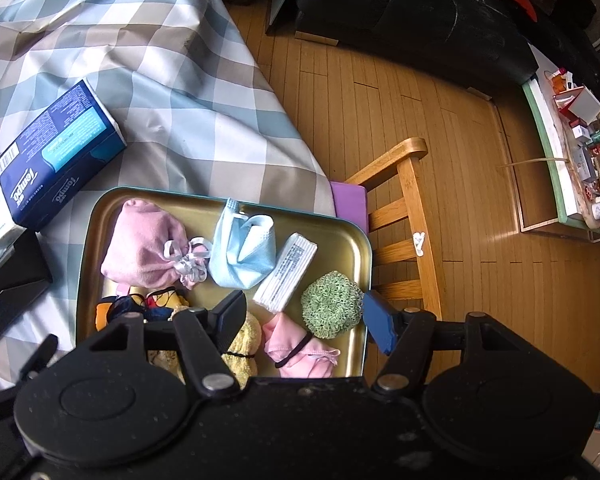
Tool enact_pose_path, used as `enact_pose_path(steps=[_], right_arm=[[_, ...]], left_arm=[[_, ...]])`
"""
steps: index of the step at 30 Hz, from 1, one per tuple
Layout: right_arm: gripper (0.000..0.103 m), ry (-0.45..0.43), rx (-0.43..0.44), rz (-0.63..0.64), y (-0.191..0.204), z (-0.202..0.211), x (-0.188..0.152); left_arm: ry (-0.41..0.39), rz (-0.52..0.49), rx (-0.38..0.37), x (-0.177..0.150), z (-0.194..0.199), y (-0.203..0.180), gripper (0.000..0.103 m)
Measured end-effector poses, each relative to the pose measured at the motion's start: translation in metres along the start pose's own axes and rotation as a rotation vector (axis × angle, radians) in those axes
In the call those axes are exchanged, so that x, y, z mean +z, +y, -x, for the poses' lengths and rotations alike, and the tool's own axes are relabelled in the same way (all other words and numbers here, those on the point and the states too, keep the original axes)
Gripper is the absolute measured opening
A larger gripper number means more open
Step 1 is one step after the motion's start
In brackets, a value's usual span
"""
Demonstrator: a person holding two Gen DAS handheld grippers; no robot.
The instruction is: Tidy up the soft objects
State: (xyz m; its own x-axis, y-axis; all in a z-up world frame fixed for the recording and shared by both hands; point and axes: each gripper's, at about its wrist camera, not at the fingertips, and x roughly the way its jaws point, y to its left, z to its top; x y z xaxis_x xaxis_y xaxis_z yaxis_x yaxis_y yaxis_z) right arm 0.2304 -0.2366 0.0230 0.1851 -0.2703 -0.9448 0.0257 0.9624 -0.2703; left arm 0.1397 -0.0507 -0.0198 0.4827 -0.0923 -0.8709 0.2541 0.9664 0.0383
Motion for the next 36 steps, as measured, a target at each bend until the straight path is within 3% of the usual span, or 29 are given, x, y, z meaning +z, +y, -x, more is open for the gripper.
enact_pose_path(steps=[22, 36], right_arm=[[0.066, -0.091, 0.132, 0.119, 0.090, 0.040, 0.024], [0.069, -0.195, 0.179, 0.293, 0.174, 0.069, 0.024]], left_arm=[[-0.010, 0.131, 0.213, -0.002, -0.004, 0.163, 0.066], [-0.004, 0.214, 0.170, -0.014, -0.016, 0.196, 0.067]])
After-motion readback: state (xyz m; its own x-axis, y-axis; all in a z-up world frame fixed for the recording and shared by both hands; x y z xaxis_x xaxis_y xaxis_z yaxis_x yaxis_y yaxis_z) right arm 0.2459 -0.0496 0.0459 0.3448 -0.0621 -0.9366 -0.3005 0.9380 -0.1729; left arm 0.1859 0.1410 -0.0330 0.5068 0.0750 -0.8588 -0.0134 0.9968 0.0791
